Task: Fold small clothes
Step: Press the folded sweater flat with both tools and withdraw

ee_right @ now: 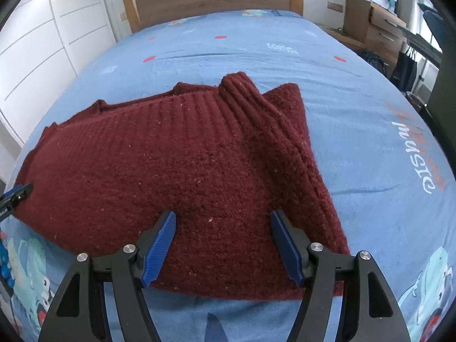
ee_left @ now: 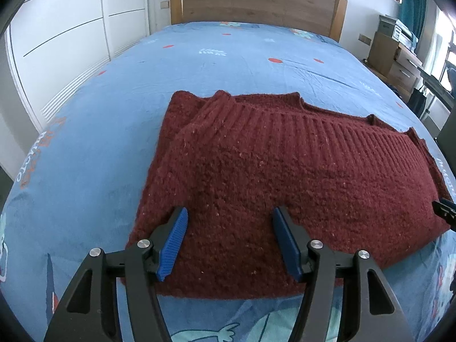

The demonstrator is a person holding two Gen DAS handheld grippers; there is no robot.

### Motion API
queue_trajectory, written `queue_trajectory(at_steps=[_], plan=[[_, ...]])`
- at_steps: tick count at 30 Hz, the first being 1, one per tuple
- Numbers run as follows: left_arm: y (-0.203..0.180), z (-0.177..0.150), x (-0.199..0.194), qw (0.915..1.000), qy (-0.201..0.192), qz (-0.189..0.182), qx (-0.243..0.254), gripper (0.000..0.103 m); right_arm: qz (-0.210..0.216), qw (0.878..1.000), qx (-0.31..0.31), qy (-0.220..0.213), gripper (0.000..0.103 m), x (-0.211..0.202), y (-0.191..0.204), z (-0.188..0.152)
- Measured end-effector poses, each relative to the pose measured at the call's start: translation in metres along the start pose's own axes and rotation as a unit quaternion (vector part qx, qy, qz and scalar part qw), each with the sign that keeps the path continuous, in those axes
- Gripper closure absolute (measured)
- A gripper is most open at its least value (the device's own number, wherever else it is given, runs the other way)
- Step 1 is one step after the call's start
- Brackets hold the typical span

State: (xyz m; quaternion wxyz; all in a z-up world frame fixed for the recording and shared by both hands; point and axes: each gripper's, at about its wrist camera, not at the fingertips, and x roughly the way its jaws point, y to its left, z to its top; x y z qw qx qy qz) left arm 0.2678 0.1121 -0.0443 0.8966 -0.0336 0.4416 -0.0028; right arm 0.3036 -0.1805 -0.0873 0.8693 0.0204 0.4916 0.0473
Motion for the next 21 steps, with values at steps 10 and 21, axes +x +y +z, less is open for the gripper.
queue_trajectory(at_steps=[10, 21], plan=[[0.002, -0.005, -0.011, 1.0, 0.008, -0.002, -0.005, 0.046, 0.0, 1.0, 0.003, 0.012, 0.032, -0.007, -0.003, -0.002], [0.006, -0.013, -0.03, 0.9998, 0.016, 0.003, -0.01, 0.046, -0.011, 0.999, 0.025, 0.03, 0.033, -0.03, -0.018, -0.026]])
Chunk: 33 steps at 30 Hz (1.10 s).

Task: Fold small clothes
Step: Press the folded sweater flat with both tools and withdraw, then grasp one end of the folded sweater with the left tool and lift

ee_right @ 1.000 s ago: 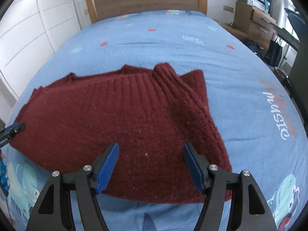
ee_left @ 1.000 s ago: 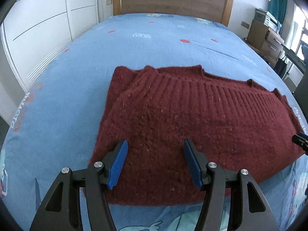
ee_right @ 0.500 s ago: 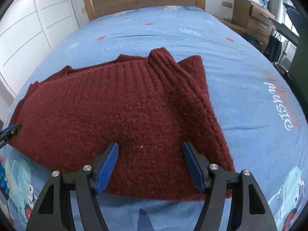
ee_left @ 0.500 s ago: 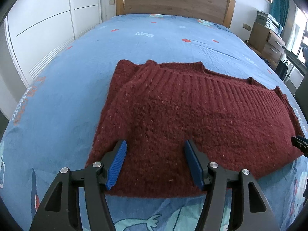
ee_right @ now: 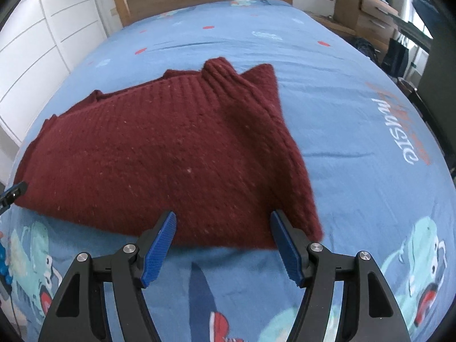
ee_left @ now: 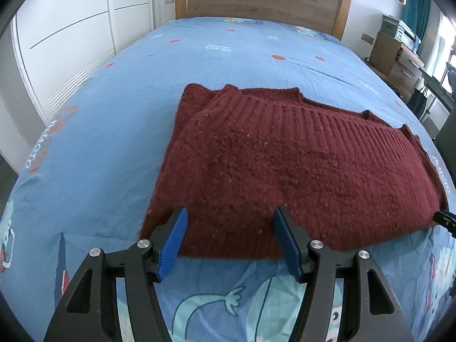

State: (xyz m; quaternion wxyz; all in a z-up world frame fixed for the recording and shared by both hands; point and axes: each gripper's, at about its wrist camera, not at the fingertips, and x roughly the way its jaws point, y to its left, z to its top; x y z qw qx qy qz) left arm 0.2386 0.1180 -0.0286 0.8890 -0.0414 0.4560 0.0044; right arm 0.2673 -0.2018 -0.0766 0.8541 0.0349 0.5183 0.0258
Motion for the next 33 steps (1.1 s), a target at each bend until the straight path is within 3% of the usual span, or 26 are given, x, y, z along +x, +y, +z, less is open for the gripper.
queue_trajectory(at_steps=[12, 20, 33], plan=[[0.018, -0.016, -0.023, 0.9993, -0.002, -0.007, -0.038, 0.046, 0.001, 1.0, 0.02, -0.002, 0.032, -0.032, -0.007, -0.022], [0.029, -0.03, -0.034, 0.9966, 0.023, -0.041, -0.067, 0.045, 0.006, 0.999, 0.041, -0.001, 0.032, -0.056, -0.01, -0.049], [0.053, -0.042, -0.031, 0.9796, 0.052, -0.117, -0.155, 0.042, 0.008, 1.0, 0.026, 0.008, 0.032, -0.079, 0.001, -0.083]])
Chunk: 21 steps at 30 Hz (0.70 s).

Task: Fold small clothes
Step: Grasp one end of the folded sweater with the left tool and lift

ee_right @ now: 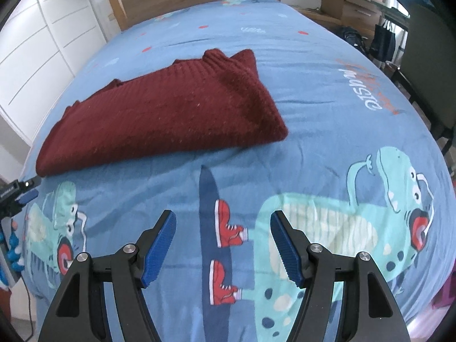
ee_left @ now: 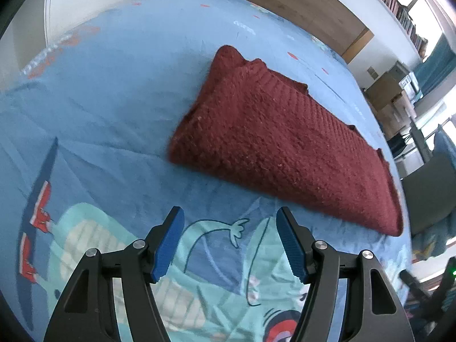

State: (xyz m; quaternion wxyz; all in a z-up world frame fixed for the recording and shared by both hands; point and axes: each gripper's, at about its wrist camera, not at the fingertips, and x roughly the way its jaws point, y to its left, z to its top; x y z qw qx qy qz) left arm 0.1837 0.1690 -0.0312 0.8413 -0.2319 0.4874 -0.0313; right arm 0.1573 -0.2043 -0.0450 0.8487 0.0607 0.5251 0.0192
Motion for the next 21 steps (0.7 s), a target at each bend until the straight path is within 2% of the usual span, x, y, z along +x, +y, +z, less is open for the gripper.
queue_trajectory(at_steps=[10, 13, 17, 21], plan=[[0.011, 0.005, 0.01, 0.9973, 0.01, -0.051, -0.052, 0.042, 0.008, 1.0, 0.011, 0.018, 0.032, 0.015, -0.004, -0.012], [0.019, 0.01, 0.016, 0.994, 0.007, -0.069, -0.085, 0.042, 0.011, 1.0, 0.015, 0.022, 0.032, 0.02, -0.009, -0.013], [0.035, 0.021, 0.023, 0.9852, -0.006, -0.097, -0.141, 0.042, 0.014, 0.999, 0.021, 0.026, 0.032, 0.024, -0.015, -0.013], [0.048, 0.034, 0.034, 0.9717, -0.017, -0.131, -0.196, 0.042, 0.018, 0.999, 0.022, 0.023, 0.032, 0.024, -0.019, -0.012]])
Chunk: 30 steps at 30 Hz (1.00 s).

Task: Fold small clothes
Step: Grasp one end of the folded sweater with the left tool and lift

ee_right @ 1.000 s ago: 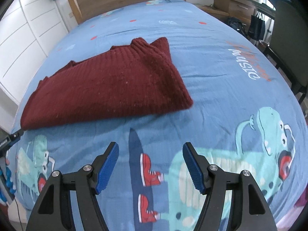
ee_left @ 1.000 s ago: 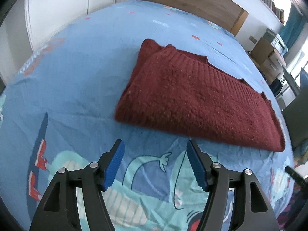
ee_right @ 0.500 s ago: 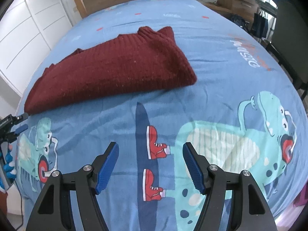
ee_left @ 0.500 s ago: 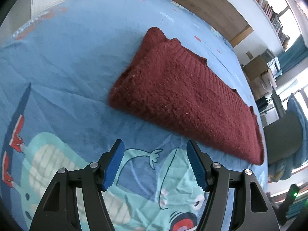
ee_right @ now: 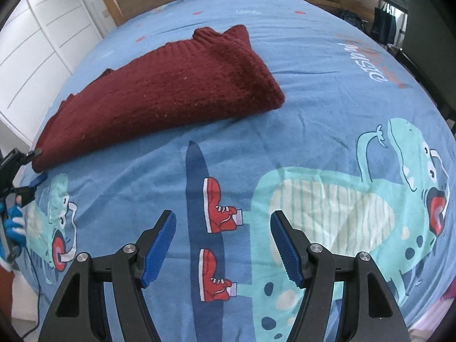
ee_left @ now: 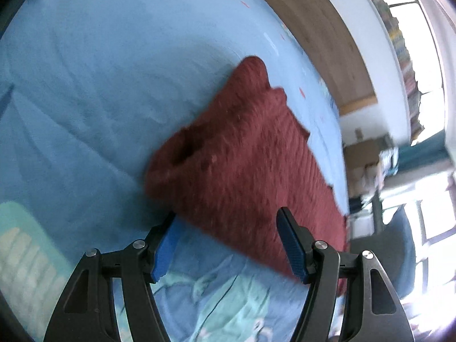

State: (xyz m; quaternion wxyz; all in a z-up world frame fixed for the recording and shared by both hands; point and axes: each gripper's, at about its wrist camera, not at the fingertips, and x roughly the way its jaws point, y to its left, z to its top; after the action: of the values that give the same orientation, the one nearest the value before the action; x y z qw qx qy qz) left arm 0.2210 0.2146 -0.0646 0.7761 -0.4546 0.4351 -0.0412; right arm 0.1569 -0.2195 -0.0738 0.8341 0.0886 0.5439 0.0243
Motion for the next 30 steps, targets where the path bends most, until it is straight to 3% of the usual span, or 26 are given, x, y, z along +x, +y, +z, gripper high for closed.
queue_trajectory(at_steps=[7, 10, 14, 15, 21, 30], plan=[[0.011, 0.026, 0.01, 0.996, -0.015, -0.05, -0.072, 0.044, 0.009, 1.0, 0.004, -0.009, 0.032, -0.003, -0.009, 0.003], [0.014, 0.035, 0.013, 0.9946, -0.018, -0.054, -0.087, 0.048, 0.015, 1.0, 0.009, -0.013, 0.032, -0.004, -0.013, 0.003], [0.017, 0.041, 0.02, 0.9922, -0.013, -0.06, -0.109, 0.075, 0.024, 0.999, 0.014, -0.019, 0.032, -0.007, -0.02, 0.002], [0.018, 0.043, 0.02, 0.9919, -0.014, -0.059, -0.111, 0.077, 0.026, 0.999, 0.015, -0.02, 0.032, -0.008, -0.022, 0.002], [0.009, 0.043, 0.012, 0.9895, -0.032, -0.069, -0.123, 0.083, 0.035, 0.998, 0.034, -0.029, 0.032, -0.014, -0.04, -0.003], [-0.047, 0.045, 0.002, 0.9941, -0.039, -0.065, -0.077, 0.085, 0.058, 0.994, 0.08, -0.043, 0.032, -0.019, -0.075, -0.014]])
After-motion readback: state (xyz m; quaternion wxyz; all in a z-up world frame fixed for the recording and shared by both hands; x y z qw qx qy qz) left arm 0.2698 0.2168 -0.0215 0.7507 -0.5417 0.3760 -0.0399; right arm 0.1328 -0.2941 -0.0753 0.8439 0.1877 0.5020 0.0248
